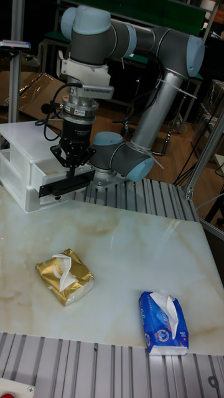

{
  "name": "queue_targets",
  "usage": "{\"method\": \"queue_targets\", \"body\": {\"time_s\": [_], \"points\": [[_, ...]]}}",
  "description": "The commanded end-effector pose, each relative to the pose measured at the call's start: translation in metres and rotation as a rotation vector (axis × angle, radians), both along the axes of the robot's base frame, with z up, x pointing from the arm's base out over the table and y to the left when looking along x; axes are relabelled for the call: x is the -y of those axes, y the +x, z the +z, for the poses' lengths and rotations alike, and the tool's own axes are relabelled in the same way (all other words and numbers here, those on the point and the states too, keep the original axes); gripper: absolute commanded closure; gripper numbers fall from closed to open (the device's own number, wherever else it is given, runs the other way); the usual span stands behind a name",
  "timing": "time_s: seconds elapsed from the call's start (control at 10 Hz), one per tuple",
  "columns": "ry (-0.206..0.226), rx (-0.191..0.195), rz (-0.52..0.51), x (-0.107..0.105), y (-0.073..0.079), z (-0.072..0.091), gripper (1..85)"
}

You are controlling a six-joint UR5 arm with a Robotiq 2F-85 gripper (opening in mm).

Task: Put things in the drawer

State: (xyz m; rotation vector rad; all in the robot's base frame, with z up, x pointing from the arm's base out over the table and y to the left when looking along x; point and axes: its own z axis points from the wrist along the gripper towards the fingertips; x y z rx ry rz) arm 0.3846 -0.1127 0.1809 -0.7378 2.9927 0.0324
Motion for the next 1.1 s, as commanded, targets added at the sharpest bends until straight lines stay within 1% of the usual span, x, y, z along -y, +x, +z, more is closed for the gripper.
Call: {"method": "queue_targets", "body": {"time_s": [0.0,0.5,1.0], "points": [[0.016,0.019,0.004,0.006,-0.005,-0.002,84.7],[0.014,0.014,0.001,0.018,-0.021,-0.001,84.7],[0.025,0.017,0.001,0.023,-0.030,-0.004,84.7]]}}
